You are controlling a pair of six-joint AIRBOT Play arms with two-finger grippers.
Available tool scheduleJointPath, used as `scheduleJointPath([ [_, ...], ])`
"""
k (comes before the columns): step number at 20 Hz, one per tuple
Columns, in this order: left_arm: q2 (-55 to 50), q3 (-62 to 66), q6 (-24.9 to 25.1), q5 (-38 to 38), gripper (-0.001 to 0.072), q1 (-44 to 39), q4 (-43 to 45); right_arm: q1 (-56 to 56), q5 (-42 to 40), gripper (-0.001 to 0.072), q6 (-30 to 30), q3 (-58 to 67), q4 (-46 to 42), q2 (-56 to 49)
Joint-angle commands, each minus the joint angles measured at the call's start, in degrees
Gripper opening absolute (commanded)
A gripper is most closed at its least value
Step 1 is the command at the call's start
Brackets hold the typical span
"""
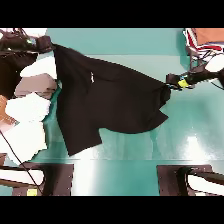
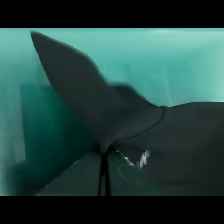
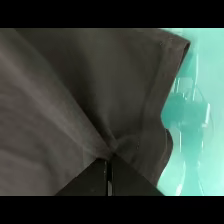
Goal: Fold the shirts.
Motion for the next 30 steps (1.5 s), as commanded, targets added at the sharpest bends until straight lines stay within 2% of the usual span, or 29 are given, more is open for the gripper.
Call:
scheduleJointPath([
  [1, -3.9, -0.5, 0.2, 0.5, 0.0107, -0.1, 0.3, 0.1, -8.6, 0.0015, 0.1, -0.9, 0.2, -3.9],
  [2, -3.6, -0.5, 0.0, 0.4, 0.0445, 0.0, 0.3, 0.0, -9.5, 0.0074, 0.1, -0.5, 0.3, -3.8],
  [3, -3.3, -0.5, -1.1, -0.4, 0.0548, 0.3, 0.2, -0.1, -9.0, 0.0268, 0.1, 0.7, 0.2, -3.8],
  [4, -2.8, -0.5, -2.4, -2.1, 0.0527, 0.9, 0.4, -0.5, -7.7, 0.0364, 0.0, 2.4, 0.1, -3.8],
  [6, -1.2, -0.5, -2.4, -8.6, 0.0527, 2.5, 0.8, -1.5, -2.1, 0.0363, -1.5, 6.7, 0.1, -3.3],
  [8, 1.4, -2.4, -2.5, -14.8, 0.0526, 3.6, 4.9, -2.4, 1.8, 0.0364, -3.5, 7.8, 0.0, -1.0],
  [11, 8.3, -14.4, -5.1, -17.2, 0.0527, 3.8, 13.8, -3.6, 6.6, 0.0364, -4.6, 5.3, 0.1, 3.5],
  [15, 17.3, -35.2, -5.5, -14.4, 0.0527, 3.8, 14.7, -3.7, 6.1, 0.0362, -4.5, -3.8, 0.1, 10.4],
  [18, 19.7, -44.2, -5.9, -11.3, 0.0527, 3.8, 14.7, -3.7, 5.9, 0.0363, -4.5, -8.3, 0.1, 13.4],
  [26, 19.7, -52.9, -8.0, -2.2, 0.0527, 3.8, 15.2, -3.7, 7.1, 0.0362, -4.5, -9.2, 1.7, 14.3],
  [30, 19.4, -53.5, -7.9, -1.6, 0.0526, 3.8, 13.5, -3.7, 7.3, 0.0362, -4.5, -9.2, 1.7, 14.3],
])
